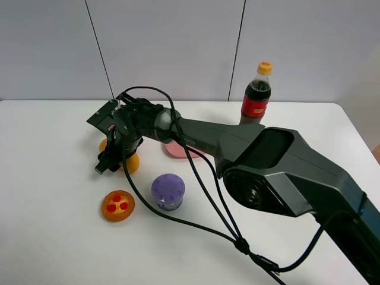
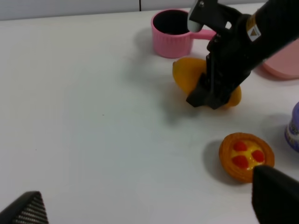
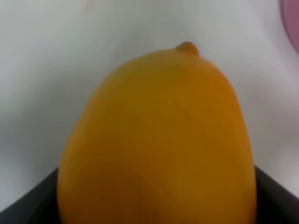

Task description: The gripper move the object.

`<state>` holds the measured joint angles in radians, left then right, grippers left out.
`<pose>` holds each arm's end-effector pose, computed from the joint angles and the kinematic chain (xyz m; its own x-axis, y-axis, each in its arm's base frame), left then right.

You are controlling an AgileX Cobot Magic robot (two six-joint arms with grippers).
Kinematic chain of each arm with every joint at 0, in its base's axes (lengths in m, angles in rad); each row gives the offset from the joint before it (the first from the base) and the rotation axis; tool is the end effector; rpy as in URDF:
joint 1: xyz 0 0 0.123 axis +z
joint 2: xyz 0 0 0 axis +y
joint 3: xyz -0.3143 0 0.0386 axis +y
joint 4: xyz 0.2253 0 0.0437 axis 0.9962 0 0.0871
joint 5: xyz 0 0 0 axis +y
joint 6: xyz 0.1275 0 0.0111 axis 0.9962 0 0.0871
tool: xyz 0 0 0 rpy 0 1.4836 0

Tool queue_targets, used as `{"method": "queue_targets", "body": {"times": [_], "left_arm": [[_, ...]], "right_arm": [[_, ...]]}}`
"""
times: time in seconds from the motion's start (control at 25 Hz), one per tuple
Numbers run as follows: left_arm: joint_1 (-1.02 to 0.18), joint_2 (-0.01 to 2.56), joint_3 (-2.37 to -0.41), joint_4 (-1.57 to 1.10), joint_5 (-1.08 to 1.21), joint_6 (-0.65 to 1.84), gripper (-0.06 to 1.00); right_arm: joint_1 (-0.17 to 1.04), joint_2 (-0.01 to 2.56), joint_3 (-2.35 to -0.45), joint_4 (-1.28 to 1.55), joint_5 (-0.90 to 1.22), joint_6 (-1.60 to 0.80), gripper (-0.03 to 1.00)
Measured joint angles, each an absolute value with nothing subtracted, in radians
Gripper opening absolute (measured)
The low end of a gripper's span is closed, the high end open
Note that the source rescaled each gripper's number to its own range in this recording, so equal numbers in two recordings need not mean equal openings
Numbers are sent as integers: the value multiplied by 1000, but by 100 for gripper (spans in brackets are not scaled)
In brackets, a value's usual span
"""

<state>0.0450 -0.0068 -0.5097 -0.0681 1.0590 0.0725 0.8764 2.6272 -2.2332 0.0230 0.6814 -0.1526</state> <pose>-0.0251 -0.0087 0.2526 -0.4377 0.0194 -0.8989 0.0255 0.9996 0.0091 0.3747 0.4529 0.0910 -0.4256 -0.7209 -0.5469 -0.8382 0.5418 -0.0619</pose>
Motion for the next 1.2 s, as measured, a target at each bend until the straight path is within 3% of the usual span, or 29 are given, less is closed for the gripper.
{"method": "queue_targets", "body": {"times": [0.04, 0.2, 0.28, 0.4, 0.64, 1.0, 1.2], "left_arm": [[45, -7, -510, -68, 1059, 72, 100], [45, -7, -510, -68, 1059, 72, 100], [45, -7, -510, -68, 1059, 72, 100], [45, -7, -510, -68, 1059, 72, 100], [45, -7, -510, -68, 1059, 72, 100], [45, -7, -510, -68, 1059, 72, 100], [45, -7, -510, -68, 1059, 72, 100]], "right_arm": [[876, 2627, -2233, 32, 681, -153, 4], [876, 2621, -2233, 49, 690, -135, 78], [876, 2599, -2233, 49, 718, -119, 93], [876, 2515, -2233, 49, 778, -108, 99], [876, 2185, -2233, 38, 848, -83, 100], [877, 1720, -2234, -363, 930, 55, 100], [877, 1549, -2235, -516, 1147, 24, 100]]}}
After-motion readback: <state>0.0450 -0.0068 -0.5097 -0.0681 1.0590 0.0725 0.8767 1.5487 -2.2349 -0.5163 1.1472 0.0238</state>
